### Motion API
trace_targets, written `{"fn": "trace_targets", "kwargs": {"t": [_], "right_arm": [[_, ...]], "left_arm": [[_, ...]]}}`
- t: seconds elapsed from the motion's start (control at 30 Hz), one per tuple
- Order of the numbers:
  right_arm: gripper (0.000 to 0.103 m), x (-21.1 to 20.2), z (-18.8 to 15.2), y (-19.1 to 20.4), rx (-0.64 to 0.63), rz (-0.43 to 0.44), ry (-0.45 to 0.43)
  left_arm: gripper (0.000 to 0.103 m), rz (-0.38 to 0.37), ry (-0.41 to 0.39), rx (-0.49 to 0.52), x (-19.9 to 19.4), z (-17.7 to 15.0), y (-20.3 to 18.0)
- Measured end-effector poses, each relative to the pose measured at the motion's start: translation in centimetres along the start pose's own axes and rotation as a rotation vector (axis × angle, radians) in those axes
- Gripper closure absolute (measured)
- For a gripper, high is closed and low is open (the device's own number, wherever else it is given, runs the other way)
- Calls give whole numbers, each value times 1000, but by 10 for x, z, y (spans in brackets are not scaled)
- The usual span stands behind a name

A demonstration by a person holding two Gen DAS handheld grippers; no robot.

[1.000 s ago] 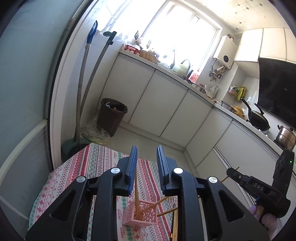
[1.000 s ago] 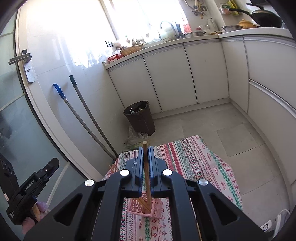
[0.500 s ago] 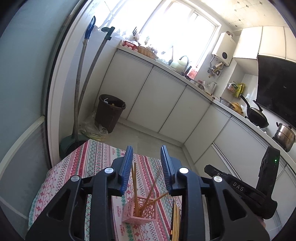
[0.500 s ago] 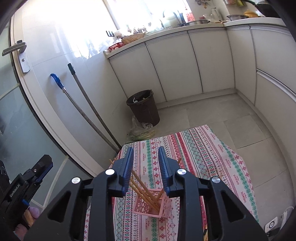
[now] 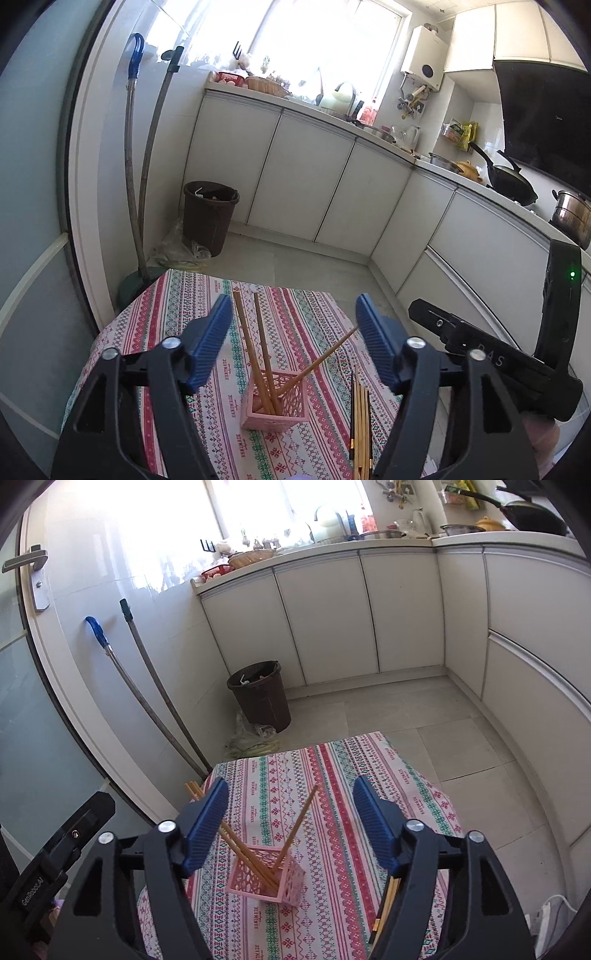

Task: Organize utensils
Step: 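Lower the left tool to the chopstick pile and grasp another chopstick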

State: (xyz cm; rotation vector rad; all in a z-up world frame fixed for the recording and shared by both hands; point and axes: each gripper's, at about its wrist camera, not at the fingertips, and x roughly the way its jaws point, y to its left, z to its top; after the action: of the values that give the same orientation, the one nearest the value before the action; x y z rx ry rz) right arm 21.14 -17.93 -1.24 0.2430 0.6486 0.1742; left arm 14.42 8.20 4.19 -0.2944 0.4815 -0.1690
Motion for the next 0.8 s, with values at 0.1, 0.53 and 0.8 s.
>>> {"fn": "trace_targets", "kwargs": {"t": [0.1,0.53,0.8], "right_arm": [[7,-2,0,-23,43,-57,4],[7,5,-22,-212,631,-133,197],[7,-12,-38,-278,831,-173,172]], "left_arm": [[10,-10,14,-17,5,-8,-3],[7,-55,157,157,37,-61,-68],[7,-123,373,301,79,-135,-124]]}}
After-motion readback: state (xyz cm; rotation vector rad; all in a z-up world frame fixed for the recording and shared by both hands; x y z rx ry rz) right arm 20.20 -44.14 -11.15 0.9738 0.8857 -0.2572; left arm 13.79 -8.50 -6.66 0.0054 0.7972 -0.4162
